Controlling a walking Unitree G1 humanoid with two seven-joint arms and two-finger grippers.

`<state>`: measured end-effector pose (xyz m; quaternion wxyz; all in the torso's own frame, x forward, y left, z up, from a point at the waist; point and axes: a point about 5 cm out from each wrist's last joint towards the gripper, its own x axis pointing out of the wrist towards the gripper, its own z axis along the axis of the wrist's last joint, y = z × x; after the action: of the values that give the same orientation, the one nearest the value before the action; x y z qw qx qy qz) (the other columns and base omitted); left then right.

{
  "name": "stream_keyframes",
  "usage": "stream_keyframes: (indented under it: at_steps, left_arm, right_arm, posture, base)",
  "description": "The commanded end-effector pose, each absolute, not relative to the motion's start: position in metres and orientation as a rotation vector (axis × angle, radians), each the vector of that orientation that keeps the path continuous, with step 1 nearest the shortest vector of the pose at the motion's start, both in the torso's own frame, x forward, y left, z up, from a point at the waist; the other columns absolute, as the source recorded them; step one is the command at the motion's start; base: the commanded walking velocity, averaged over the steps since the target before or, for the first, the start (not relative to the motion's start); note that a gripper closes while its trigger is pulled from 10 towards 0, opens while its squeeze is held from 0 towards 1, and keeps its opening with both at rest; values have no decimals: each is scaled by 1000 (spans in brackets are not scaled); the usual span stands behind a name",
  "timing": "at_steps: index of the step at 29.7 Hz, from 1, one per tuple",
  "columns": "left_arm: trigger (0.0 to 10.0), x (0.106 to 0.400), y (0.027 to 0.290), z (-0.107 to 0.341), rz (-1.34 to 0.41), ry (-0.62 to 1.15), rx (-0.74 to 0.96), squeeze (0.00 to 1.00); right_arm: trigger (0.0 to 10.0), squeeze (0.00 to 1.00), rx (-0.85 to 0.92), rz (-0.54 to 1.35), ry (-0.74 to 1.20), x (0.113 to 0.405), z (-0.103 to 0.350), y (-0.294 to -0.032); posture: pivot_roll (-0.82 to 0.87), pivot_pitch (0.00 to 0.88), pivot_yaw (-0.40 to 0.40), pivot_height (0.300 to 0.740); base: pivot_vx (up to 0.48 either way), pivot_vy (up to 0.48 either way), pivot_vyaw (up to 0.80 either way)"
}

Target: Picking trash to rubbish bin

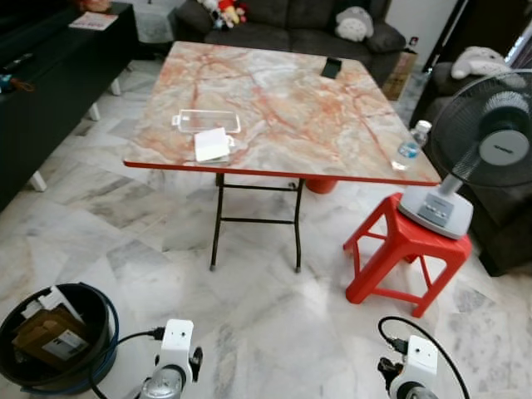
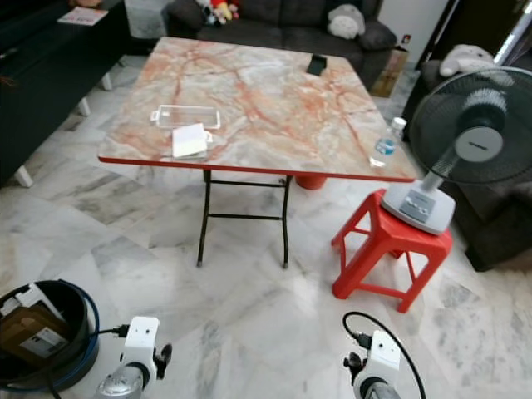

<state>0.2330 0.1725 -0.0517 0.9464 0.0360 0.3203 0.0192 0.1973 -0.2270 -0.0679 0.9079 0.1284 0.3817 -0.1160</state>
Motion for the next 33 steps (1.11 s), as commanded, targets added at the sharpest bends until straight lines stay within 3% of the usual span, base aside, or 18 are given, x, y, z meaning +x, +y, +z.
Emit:
stream_keyframes:
  at_steps: [1, 3, 7, 15, 18, 33]
  left_arm:
    - [10000, 248, 171, -39, 65, 564, 76, 0]
    - [10000, 252, 173, -36, 73, 545, 86, 0]
    - [10000, 274, 175, -12, 106, 390, 93, 0]
    - [10000, 304, 176, 24, 133, 207, 134, 0]
    - [10000, 309, 176, 32, 142, 165, 137, 0]
    - [10000, 333, 169, 73, 89, -49, 241, 0]
  right_arm:
    - [10000, 0, 221, -199, 667, 225, -48, -234]
    - [10000, 0, 193, -176, 642, 231, -43, -234]
    - [10000, 0, 174, -81, 457, 271, -9, -230]
    - [10000, 0, 138, 24, 266, 311, 29, -206]
    - [10000, 0, 162, 39, 239, 316, 35, -200]
    - [10000, 0, 222, 179, 120, 337, 61, -169]
  posture:
    - [22, 55, -130, 740]
    - [18, 55, -128, 740]
    - [15, 52, -127, 740]
    - [16, 45, -124, 740]
    - [15, 40, -122, 740]
    - [18, 15, -123, 740]
  base:
    - [0, 0, 0]
    - [0, 0, 0]
    - [0, 0, 0]
    - [0, 0, 200]
    - [80, 0, 710]
    - [349, 0, 0]
